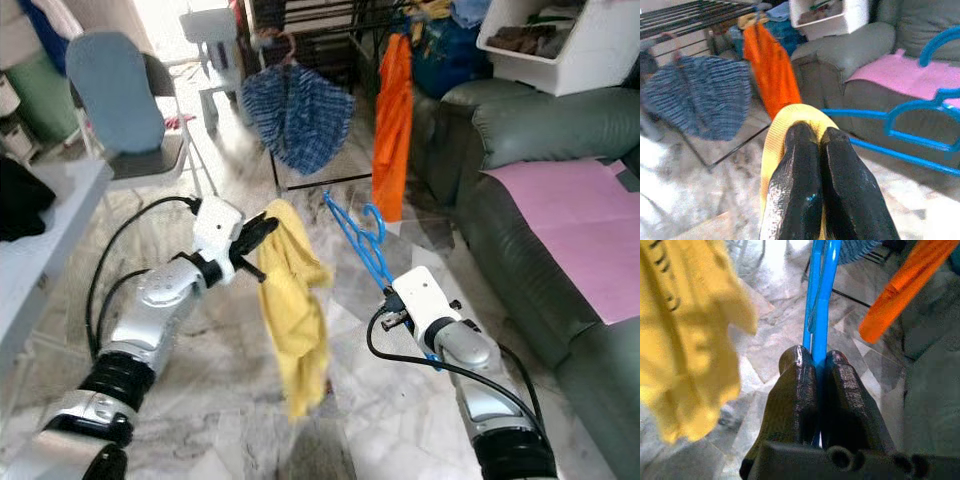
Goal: Hang hanger
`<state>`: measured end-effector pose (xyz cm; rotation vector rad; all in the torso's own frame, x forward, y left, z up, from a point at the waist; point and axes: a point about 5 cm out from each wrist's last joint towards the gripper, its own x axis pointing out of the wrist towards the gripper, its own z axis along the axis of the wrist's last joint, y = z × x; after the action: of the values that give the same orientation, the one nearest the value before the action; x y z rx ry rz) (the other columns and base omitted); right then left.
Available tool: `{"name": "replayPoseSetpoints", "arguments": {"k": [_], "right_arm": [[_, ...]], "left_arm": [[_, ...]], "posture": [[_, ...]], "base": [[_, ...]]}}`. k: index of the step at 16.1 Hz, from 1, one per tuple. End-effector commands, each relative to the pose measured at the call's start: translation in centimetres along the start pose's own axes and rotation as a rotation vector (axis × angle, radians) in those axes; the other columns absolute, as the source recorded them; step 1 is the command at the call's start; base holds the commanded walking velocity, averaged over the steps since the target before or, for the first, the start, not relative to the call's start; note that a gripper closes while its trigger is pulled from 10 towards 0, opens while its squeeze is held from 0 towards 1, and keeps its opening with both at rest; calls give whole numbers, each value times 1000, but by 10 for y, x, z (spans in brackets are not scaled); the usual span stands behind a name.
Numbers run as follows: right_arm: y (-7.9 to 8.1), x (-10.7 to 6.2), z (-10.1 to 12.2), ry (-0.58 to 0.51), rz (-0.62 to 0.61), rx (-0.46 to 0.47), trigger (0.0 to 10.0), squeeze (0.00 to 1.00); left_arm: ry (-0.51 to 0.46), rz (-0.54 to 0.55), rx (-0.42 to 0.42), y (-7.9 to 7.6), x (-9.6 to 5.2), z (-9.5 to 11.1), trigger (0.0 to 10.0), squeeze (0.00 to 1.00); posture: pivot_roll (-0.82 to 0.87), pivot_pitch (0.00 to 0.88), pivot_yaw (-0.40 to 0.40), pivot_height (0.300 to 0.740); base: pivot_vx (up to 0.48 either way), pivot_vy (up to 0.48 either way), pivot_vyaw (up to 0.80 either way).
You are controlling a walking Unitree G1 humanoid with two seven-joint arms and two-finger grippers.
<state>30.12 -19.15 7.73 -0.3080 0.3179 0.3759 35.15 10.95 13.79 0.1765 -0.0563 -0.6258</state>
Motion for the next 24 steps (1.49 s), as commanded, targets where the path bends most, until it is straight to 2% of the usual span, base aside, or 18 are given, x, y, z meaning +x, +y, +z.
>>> {"name": "replayPoseSetpoints", "arguments": {"k": [1, 4, 5, 7, 13, 24], "right_arm": [[6, 2, 8, -24, 21, -14, 10000, 0], [10, 1, 7, -22, 37, -17, 10000, 0], [10, 1, 7, -22, 39, -18, 10000, 0], [9, 0, 7, -22, 35, -17, 10000, 0], [17, 2, 7, -22, 54, -22, 10000, 0], [18, 1, 4, -9, 58, -30, 10000, 0]], "left_arm": [[-40, 3, 13, 4, 2, 9, 10000, 0], [-49, 0, -1, 0, 3, 8, 10000, 0], [-59, -6, -42, -1, 3, 8, 10000, 0], [-75, 18, -73, 2, 1, 8, 10000, 0], [-86, -8, -95, 0, 0, 8, 10000, 0], [-90, -55, -100, -7, 2, 8, 10000, 0]], "posture": [[-157, 0, 74, 740], [-158, 0, 74, 740], [-158, 0, 74, 740], [-165, 0, 75, 740], [-160, 0, 70, 740], [-166, 0, 72, 740]], "base": [[0, 0, 0], [0, 0, 0], [0, 0, 0], [0, 0, 0], [0, 0, 0], [312, 0, 0]]}}
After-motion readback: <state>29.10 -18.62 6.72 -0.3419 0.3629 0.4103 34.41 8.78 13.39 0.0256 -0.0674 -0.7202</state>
